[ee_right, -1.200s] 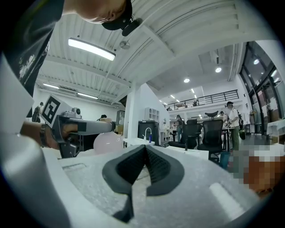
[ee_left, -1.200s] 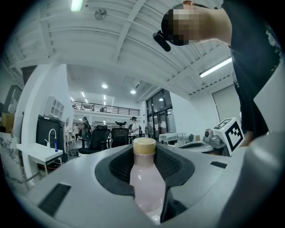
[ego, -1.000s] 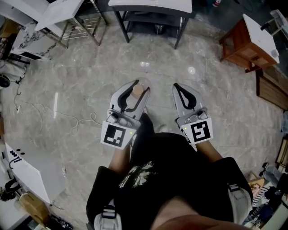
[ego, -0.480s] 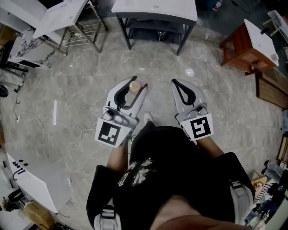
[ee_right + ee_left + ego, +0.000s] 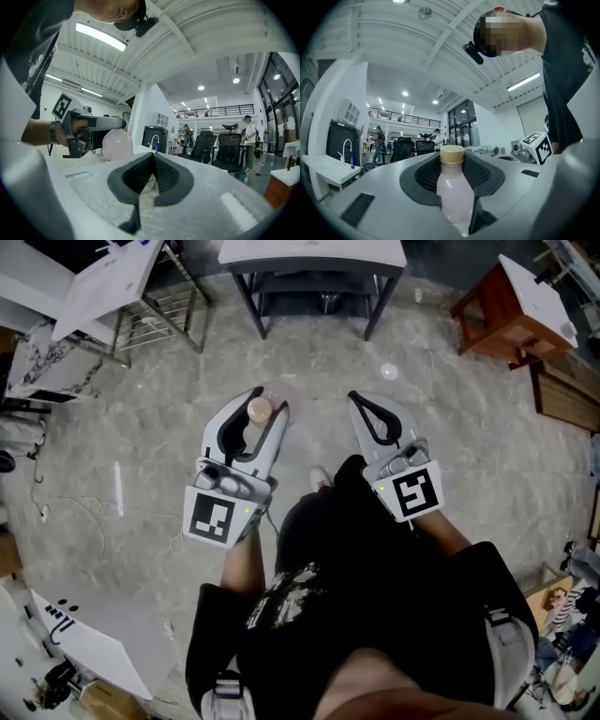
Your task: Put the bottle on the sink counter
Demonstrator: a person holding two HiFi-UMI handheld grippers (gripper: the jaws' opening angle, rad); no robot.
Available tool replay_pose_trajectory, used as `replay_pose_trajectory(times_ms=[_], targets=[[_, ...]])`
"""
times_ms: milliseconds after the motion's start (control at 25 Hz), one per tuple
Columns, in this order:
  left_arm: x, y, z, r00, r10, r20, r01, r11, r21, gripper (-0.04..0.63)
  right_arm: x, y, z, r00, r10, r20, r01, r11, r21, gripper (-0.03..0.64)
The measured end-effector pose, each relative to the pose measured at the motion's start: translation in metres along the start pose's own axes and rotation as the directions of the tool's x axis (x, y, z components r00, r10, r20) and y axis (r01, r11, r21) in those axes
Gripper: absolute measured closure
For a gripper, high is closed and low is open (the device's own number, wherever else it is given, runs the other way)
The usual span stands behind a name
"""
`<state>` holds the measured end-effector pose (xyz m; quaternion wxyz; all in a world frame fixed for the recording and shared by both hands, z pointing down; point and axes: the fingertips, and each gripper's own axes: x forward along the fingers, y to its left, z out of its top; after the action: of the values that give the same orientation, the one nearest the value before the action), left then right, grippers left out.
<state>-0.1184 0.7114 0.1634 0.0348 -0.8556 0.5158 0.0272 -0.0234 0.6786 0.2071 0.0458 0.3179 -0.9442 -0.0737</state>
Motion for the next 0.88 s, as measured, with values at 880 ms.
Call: replay_pose_trajectory(times_ms=[880], targets=[[0.086,0.077,-0.026,1.0,-0.002,-0.032,0.001,1.0,-0.029,0.446,0.097,-0.073,-0.029,0.999,0.025,-0.021,-0.024,0.999,0.048,0.621]])
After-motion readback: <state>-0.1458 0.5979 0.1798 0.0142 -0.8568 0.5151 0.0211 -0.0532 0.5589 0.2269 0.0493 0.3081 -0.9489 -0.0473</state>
